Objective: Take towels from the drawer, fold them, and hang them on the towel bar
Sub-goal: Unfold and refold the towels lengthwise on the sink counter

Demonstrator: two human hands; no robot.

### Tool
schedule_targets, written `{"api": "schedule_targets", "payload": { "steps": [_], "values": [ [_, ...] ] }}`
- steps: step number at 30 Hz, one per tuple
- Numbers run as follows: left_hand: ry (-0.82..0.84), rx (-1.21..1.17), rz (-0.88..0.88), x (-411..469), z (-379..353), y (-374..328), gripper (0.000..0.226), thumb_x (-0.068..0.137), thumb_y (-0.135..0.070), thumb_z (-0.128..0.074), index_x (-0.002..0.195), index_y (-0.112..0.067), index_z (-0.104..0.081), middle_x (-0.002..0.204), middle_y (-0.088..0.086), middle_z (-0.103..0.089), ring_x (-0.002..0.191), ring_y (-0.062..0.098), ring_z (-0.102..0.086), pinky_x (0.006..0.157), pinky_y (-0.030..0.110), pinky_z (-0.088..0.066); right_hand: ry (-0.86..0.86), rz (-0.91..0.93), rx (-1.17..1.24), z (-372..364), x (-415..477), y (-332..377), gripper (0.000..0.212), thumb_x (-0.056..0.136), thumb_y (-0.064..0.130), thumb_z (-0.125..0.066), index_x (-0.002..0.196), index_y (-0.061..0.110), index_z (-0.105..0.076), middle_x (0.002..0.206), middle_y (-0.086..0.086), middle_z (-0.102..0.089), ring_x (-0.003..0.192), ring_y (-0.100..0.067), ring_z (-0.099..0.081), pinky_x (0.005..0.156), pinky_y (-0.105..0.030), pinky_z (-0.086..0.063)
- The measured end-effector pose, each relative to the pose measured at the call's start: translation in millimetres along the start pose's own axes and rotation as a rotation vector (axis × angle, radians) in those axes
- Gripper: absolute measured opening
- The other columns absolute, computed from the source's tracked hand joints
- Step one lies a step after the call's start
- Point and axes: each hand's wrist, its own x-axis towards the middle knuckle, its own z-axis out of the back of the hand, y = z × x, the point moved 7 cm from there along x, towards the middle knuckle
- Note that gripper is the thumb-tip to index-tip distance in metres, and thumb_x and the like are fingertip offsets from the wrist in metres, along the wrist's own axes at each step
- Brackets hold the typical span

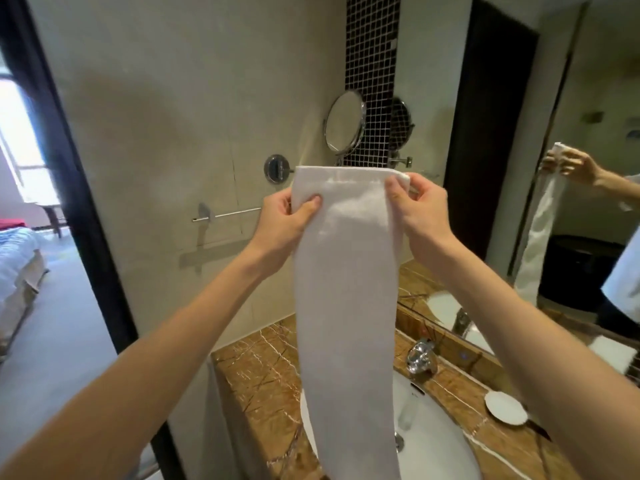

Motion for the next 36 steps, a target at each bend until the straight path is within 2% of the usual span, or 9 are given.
{"api": "schedule_targets", "payload": {
  "steps": [4,10,15,18,22,26,30,33,36],
  "values": [
    [0.043,-0.084,-0.019,-20.1,-12.8,-44.5,0.023,0.083,-0.027,-0.068,0.096,-0.009,-0.065,0.084,0.001,-0.074,0.076,0.018,-0.072,0.062,0.028,-0.056,-0.040,0.060,0.008,13.5,-26.3,54.7,0.016,0.093,0.024,-0.061,0.097,0.008,-0.065,0.086,-0.004,-0.068,0.073,-0.012,-0.065,0.067,-0.029,-0.058],
    [0.078,-0.196,-0.037,-49.5,-38.2,-98.4,0.009,0.088,-0.017,-0.064,0.091,-0.009,-0.066,0.084,0.005,-0.074,0.075,0.021,-0.071,0.063,0.033,-0.057,-0.090,0.122,-0.022,37.1,-64.6,117.5,0.011,0.092,0.031,-0.061,0.094,0.021,-0.064,0.094,-0.004,-0.069,0.084,-0.019,-0.069,0.074,-0.036,-0.060],
    [0.075,-0.196,-0.026,-63.0,-53.1,-110.6,0.008,0.090,-0.016,-0.062,0.091,-0.010,-0.066,0.087,0.007,-0.073,0.076,0.023,-0.070,0.067,0.037,-0.058,-0.133,0.098,-0.050,49.2,-74.2,124.8,0.012,0.092,0.032,-0.061,0.097,0.021,-0.064,0.100,-0.005,-0.069,0.090,-0.021,-0.068,0.075,-0.034,-0.060],
    [0.067,-0.167,0.032,-69.5,-53.9,-88.1,0.008,0.090,-0.016,-0.062,0.094,-0.011,-0.066,0.089,0.006,-0.073,0.079,0.023,-0.071,0.066,0.036,-0.058,-0.120,0.047,-0.076,53.3,-76.0,100.3,0.009,0.093,0.028,-0.060,0.094,0.021,-0.064,0.096,-0.005,-0.069,0.086,-0.018,-0.067,0.074,-0.032,-0.058],
    [0.091,-0.109,0.143,-82.7,-50.4,-32.6,0.010,0.091,-0.015,-0.061,0.098,-0.010,-0.065,0.092,0.007,-0.072,0.079,0.021,-0.071,0.064,0.032,-0.057,-0.091,-0.031,-0.138,53.4,-80.0,39.0,0.010,0.095,0.024,-0.058,0.089,0.020,-0.065,0.083,0.003,-0.067,0.066,0.000,-0.064,0.058,-0.016,-0.051],
    [0.040,0.042,0.247,-94.6,-33.6,30.7,0.006,0.090,-0.016,-0.062,0.094,-0.017,-0.067,0.090,0.006,-0.073,0.079,0.022,-0.070,0.067,0.037,-0.059,-0.029,-0.161,-0.160,42.0,-84.6,-37.6,0.011,0.094,0.023,-0.059,0.089,0.017,-0.066,0.081,0.004,-0.068,0.066,-0.001,-0.064,0.054,-0.013,-0.050],
    [-0.020,0.158,0.326,-102.1,-7.9,89.2,0.007,0.091,-0.014,-0.061,0.093,-0.014,-0.067,0.095,0.014,-0.070,0.082,0.026,-0.067,0.074,0.043,-0.057,0.069,-0.274,-0.194,21.2,-82.6,-105.4,0.017,0.093,0.023,-0.061,0.091,0.009,-0.068,0.086,-0.005,-0.070,0.075,-0.013,-0.062,0.063,-0.020,-0.052],
    [-0.069,0.203,0.374,-104.5,8.2,122.8,0.007,0.091,-0.015,-0.060,0.090,-0.017,-0.067,0.090,0.008,-0.070,0.076,0.018,-0.066,0.064,0.032,-0.055,0.135,-0.317,-0.198,4.3,-78.3,-142.1,0.013,0.093,0.023,-0.061,0.089,0.014,-0.068,0.093,-0.009,-0.070,0.084,-0.019,-0.062,0.076,-0.035,-0.052],
    [-0.121,0.257,0.412,-104.2,21.1,150.2,0.009,0.090,-0.015,-0.061,0.084,-0.019,-0.066,0.081,0.000,-0.068,0.070,0.011,-0.064,0.057,0.022,-0.052,0.165,-0.334,-0.208,-9.2,-73.0,-172.5,0.011,0.094,0.021,-0.060,0.086,0.017,-0.067,0.091,-0.008,-0.069,0.082,-0.018,-0.060,0.076,-0.036,-0.051]
  ]
}}
